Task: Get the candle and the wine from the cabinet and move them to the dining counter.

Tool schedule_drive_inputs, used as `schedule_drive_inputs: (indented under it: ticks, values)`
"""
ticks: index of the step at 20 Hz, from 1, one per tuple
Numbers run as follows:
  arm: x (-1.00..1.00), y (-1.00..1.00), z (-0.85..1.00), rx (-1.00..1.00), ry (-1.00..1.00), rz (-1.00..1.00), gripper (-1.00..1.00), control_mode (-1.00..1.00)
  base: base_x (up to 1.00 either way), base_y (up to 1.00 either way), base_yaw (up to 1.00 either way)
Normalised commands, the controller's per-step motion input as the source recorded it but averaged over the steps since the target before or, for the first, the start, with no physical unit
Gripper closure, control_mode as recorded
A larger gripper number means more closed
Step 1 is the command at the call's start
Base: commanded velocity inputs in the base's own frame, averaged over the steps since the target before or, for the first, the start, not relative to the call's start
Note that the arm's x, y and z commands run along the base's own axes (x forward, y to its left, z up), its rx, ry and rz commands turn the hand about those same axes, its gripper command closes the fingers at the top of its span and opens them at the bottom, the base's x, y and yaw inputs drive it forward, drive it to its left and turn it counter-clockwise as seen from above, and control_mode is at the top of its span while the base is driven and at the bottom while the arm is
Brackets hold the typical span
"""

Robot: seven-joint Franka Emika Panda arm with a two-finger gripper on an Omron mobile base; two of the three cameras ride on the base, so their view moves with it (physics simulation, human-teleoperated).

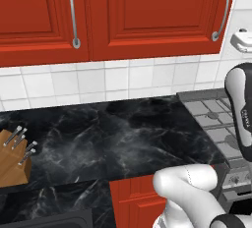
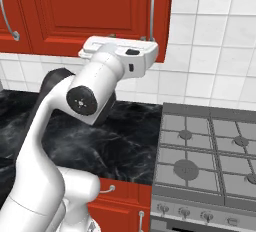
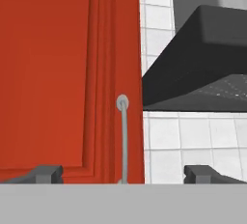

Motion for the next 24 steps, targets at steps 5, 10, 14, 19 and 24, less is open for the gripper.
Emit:
schedule_drive_inputs:
  ticks: [5,10,14,19,24]
  values:
    - [0.43,0.00,0.00,0.00,0.00,0.08,-1.00,-1.00,0.00,0.00,0.00]
    - [0.60,0.00,0.00,0.00,0.01,0.10,-1.00,-1.00,0.00,0.00,0.00]
    - [0.54,-0.13,0.00,0.03,0.00,0.07,-1.00,-1.00,0.00,0.00,0.00]
    - [0.47,-0.28,0.00,0.03,0.00,0.01,-1.00,-1.00,0.00,0.00,0.00]
    - [0.42,-0.26,0.00,0.01,0.00,0.00,-1.00,-1.00,0.00,0.00,0.00]
